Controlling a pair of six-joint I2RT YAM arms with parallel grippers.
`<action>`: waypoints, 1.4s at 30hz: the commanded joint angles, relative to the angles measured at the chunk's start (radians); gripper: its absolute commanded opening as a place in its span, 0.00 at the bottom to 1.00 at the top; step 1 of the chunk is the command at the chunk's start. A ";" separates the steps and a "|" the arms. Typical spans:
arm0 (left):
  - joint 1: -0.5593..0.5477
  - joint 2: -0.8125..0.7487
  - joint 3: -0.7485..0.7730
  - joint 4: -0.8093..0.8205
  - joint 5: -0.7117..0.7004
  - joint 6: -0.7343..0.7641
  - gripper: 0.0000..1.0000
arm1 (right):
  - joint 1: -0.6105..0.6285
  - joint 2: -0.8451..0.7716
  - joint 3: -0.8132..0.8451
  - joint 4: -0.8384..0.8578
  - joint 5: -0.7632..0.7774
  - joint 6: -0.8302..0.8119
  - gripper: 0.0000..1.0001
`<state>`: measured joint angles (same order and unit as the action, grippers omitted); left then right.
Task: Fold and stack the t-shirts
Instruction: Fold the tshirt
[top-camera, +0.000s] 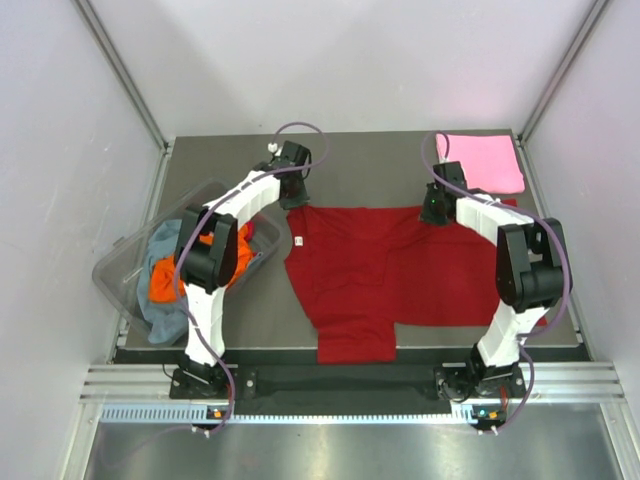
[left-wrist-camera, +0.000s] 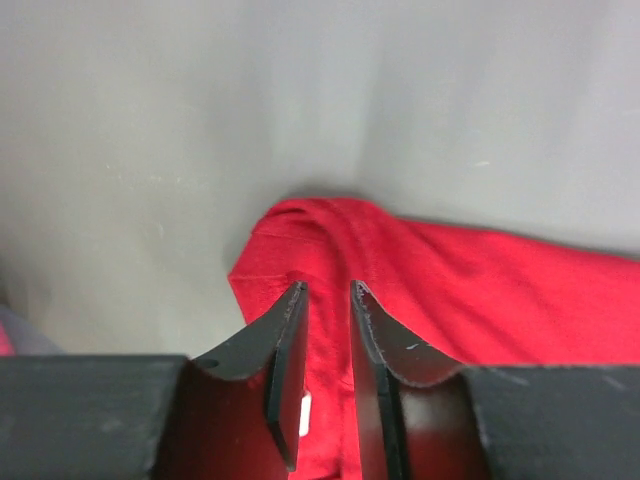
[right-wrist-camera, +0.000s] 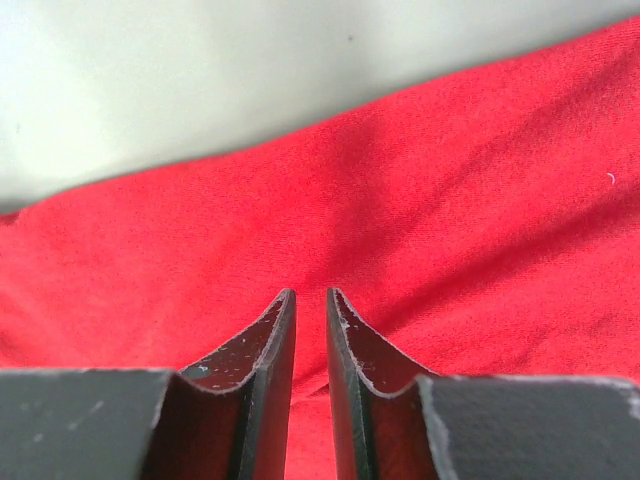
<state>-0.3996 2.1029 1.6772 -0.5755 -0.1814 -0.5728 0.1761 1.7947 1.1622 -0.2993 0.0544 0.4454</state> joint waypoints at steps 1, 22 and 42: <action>0.013 -0.052 0.067 0.039 0.043 0.004 0.29 | -0.033 -0.004 0.050 0.038 -0.019 -0.017 0.20; 0.028 0.129 0.136 0.009 0.046 -0.007 0.23 | -0.280 0.040 0.031 0.078 -0.090 0.004 0.18; 0.033 0.183 0.134 -0.021 -0.072 -0.094 0.00 | -0.438 0.137 0.024 0.052 -0.010 0.179 0.16</action>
<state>-0.3801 2.2452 1.7836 -0.5846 -0.1925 -0.6548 -0.2337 1.9049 1.1988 -0.2417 -0.0360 0.5934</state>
